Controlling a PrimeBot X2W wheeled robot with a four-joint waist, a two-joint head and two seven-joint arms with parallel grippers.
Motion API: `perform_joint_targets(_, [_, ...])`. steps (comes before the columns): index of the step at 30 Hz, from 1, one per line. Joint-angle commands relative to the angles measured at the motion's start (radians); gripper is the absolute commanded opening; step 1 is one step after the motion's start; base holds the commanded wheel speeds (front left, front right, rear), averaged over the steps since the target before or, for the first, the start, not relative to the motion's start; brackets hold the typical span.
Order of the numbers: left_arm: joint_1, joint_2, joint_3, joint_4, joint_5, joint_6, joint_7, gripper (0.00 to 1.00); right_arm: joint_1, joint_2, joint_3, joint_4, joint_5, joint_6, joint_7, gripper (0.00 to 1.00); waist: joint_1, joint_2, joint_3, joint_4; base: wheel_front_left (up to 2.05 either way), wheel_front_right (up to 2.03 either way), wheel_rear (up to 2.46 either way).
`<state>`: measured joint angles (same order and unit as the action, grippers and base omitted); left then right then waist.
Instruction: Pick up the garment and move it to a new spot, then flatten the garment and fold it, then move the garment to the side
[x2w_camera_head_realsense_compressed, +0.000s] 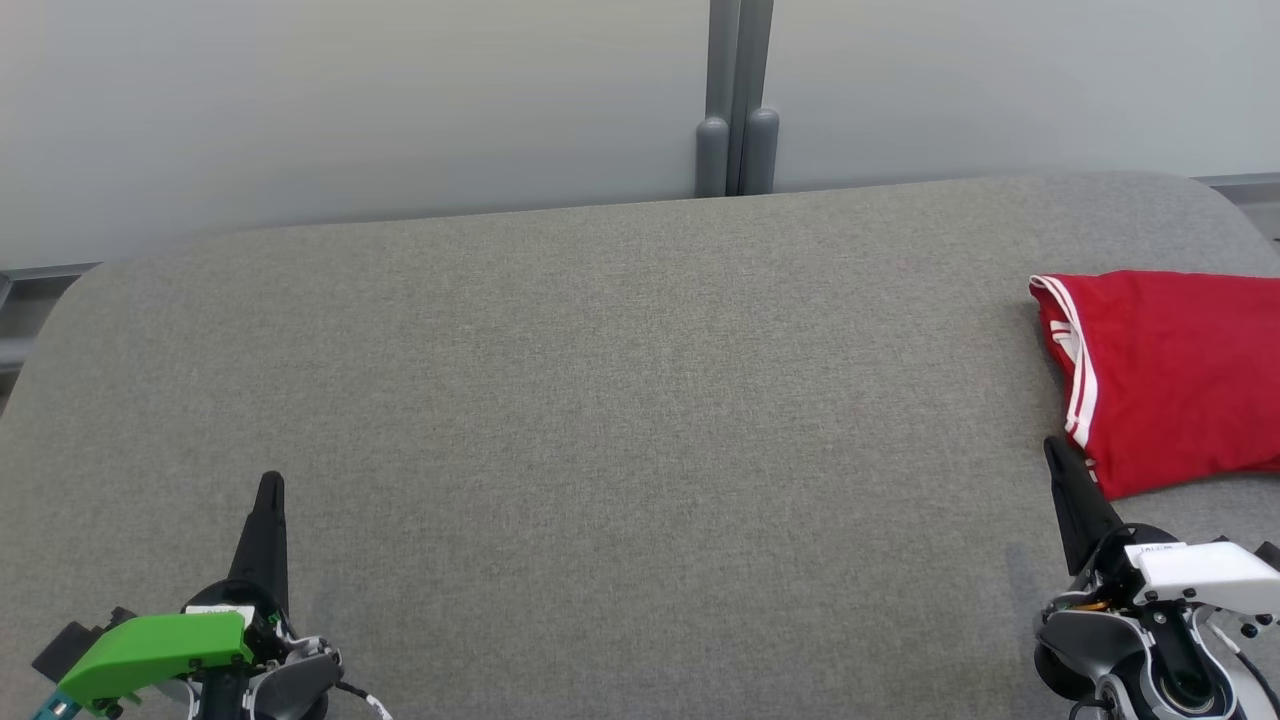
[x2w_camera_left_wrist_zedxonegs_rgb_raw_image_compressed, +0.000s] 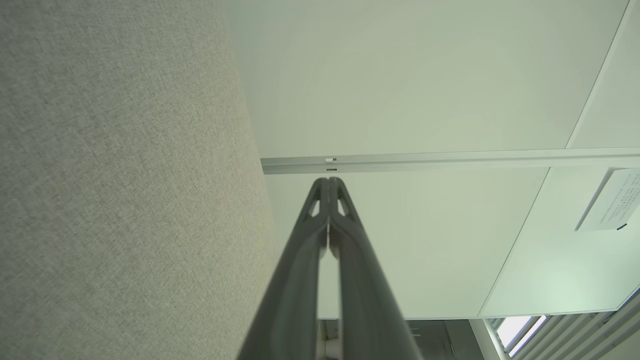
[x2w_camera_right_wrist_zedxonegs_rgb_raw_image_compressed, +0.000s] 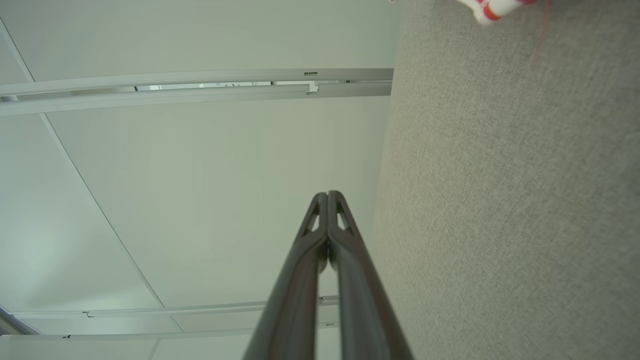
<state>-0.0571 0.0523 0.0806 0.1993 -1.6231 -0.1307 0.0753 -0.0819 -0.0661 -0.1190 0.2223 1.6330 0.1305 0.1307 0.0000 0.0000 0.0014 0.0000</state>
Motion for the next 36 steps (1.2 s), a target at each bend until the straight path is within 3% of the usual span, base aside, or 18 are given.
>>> perform_joint_targets(1, [-0.014, 0.000, 0.003, 0.000, 0.001, -0.003, 0.004, 0.00, -0.005, 0.002, -0.003, 0.003, -0.008, 0.000, 0.004, 0.00, 0.0000, 0.0000, 0.000, 0.000, 0.00, 0.00, 0.00])
perform_joint_targets(36, [-0.014, -0.001, 0.004, 0.000, 0.003, -0.003, 0.004, 0.00, -0.005, 0.005, -0.009, 0.003, -0.011, 0.001, 0.009, 0.00, 0.0000, 0.0000, 0.000, 0.000, 0.00, 0.00, 0.00])
